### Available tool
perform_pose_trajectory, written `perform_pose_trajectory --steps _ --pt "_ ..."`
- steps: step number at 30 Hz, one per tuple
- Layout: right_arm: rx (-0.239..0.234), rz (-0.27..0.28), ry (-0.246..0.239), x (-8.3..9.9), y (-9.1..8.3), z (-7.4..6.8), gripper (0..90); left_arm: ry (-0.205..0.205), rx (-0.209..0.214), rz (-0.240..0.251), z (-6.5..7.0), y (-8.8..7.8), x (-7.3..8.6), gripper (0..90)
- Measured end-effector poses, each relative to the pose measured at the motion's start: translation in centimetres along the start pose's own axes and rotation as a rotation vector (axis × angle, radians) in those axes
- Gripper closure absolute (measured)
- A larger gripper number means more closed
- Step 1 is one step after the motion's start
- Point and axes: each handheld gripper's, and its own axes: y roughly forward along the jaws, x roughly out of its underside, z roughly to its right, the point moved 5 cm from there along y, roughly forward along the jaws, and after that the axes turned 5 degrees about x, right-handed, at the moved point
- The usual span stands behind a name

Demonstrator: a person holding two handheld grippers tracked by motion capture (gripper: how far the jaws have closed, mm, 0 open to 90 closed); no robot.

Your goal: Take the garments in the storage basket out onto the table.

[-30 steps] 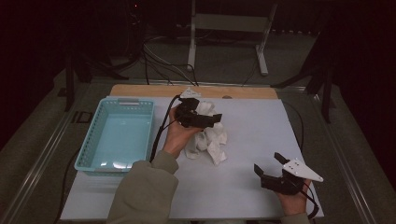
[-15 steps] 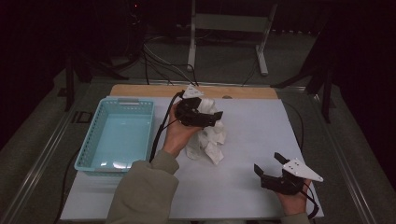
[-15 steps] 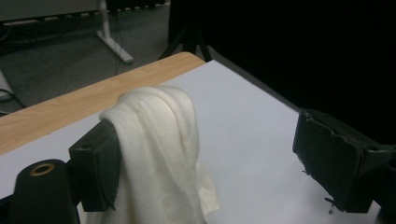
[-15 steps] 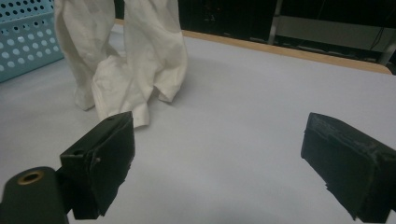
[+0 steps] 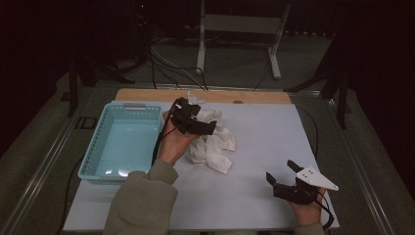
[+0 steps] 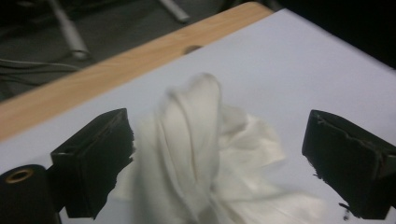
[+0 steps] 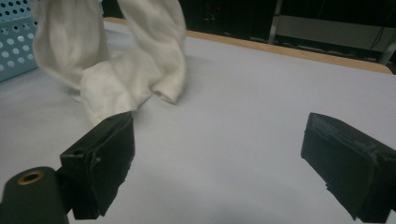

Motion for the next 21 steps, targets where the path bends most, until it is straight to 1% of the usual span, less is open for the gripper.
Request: perform_pose_trajectory --steps 1,2,3,4,5,7,11,12,14,15,17,18,19,20,21 --pt "0.000 0.000 0.000 0.0 0.0 0.0 9.9 -0.012 0.013 0.016 -0.2 -0.3 -0.1 7.3" --pt "0.000 0.000 0.000 0.0 0.0 0.0 9.9 -0.012 0.013 0.016 -0.2 -0.3 -0.1 7.4" --pt "0.000 -0.001 0.000 0.0 0.0 0.0 9.9 -0.029 0.047 0.028 -0.4 -0.7 -0.2 7.4" --pt "0.000 -0.001 -0.001 0.0 0.1 0.0 9.9 -0.033 0.042 0.032 -0.5 -0.8 -0.1 7.3" --pt "0.001 -0.001 -0.002 0.0 0.1 0.0 9.9 -0.037 0.048 0.039 -0.6 -0.9 -0.1 7.1" --pt "0.000 0.000 -0.001 0.0 0.0 -0.1 9.9 -0.068 0.085 0.064 -0.8 -1.0 0.0 6.6" --pt "0.000 -0.001 -0.001 0.0 0.0 0.0 9.9 -0.094 0.133 0.111 -1.3 -1.4 0.4 4.2" --pt "0.000 -0.001 -0.001 0.0 0.0 0.0 9.9 -0.094 0.133 0.111 -1.3 -1.4 0.4 3.4" --pt "0.000 -0.001 0.000 0.0 0.0 0.0 9.9 -0.095 0.151 0.138 -1.5 -1.9 0.8 1.9" --pt "0.000 -0.001 0.001 0.0 0.0 0.0 9.9 -0.095 0.151 0.138 -1.5 -1.9 0.8 1.4" --pt "0.000 0.000 0.002 0.0 0.0 0.0 9.9 -0.084 0.158 0.156 -1.7 -2.6 1.2 0.6" --pt "0.000 0.000 0.000 0.0 0.0 0.0 9.9 -0.084 0.158 0.156 -1.7 -2.6 1.2 0.3" --pt "0.000 0.000 0.000 0.0 0.0 0.0 9.9 -0.083 0.167 0.171 -1.9 -3.2 1.5 0.1" --pt "0.000 0.000 0.000 0.0 0.0 0.0 9.9 -0.083 0.167 0.171 -1.9 -3.2 1.5 0.0" --pt "0.000 -0.001 0.000 0.0 0.0 0.0 9.9 -0.079 0.173 0.181 -2.0 -3.5 1.7 0.0"
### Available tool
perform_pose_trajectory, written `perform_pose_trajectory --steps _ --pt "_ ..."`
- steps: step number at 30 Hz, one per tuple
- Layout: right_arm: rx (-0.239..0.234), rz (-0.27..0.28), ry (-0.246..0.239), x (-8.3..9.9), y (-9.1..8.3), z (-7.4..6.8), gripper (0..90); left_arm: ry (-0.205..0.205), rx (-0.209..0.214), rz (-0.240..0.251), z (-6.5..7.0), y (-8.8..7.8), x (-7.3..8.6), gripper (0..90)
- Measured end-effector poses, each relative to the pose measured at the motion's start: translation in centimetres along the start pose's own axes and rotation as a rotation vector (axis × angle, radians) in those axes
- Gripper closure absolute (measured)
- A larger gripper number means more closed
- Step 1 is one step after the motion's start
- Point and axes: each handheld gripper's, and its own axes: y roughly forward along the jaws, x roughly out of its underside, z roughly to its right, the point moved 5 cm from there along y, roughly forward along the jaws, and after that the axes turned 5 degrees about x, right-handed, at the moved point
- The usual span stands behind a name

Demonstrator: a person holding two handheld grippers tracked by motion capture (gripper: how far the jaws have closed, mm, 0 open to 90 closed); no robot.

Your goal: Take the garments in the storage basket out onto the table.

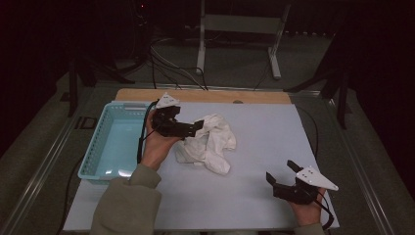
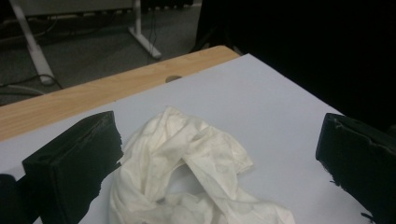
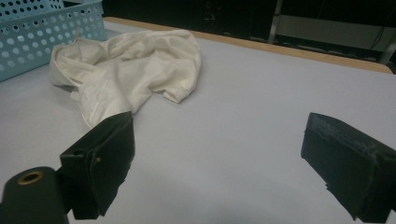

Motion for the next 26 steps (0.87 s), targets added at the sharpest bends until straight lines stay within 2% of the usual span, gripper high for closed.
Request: perform_pose_trajectory --steps 4,5,6,8,9,11,12,13,19,20,21,24,26 --pt "0.000 0.002 0.001 0.0 0.0 0.0 9.9 0.019 0.008 0.030 -0.1 -1.4 0.7 0.0" --pt "0.001 0.003 0.002 0.0 -0.1 0.0 9.9 0.030 0.007 0.046 -0.2 -2.2 1.4 0.0" --pt "0.001 0.003 0.002 0.0 -0.1 0.0 9.9 0.030 0.007 0.046 -0.2 -2.2 1.4 0.0" --pt "0.001 0.005 0.003 0.0 -0.1 0.0 9.9 0.044 -0.013 0.054 -0.5 -3.5 2.9 0.0" --pt "0.001 0.005 0.003 0.0 -0.1 0.0 9.9 0.044 -0.013 0.054 -0.5 -3.5 2.9 0.0" --pt "0.001 0.004 0.002 0.0 -0.1 0.0 9.9 0.051 -0.017 0.059 -0.7 -4.5 4.2 0.0" --pt "-0.001 0.007 0.003 0.0 -0.1 0.0 9.9 0.049 -0.020 0.071 -0.9 -5.4 5.2 0.0" --pt "-0.001 0.007 0.003 0.0 -0.1 0.0 9.9 0.049 -0.020 0.071 -0.9 -5.4 5.2 0.0" --pt "-0.005 0.015 0.000 -0.1 -0.2 -0.1 9.9 0.045 -0.044 0.112 -1.5 -8.4 8.3 0.0" --pt "-0.006 0.015 0.000 -0.1 -0.2 -0.1 9.9 0.032 -0.056 0.119 -1.8 -9.1 9.2 0.0" --pt "-0.006 0.015 0.000 -0.1 -0.2 -0.1 9.9 0.032 -0.056 0.119 -1.8 -9.1 9.2 0.0" --pt "-0.007 0.015 -0.001 -0.1 -0.2 -0.2 9.9 -0.002 -0.070 0.154 -2.4 -10.2 10.1 0.0" --pt "-0.007 0.014 -0.002 -0.1 -0.2 -0.2 9.9 -0.005 -0.072 0.153 -2.6 -10.4 10.2 0.0"
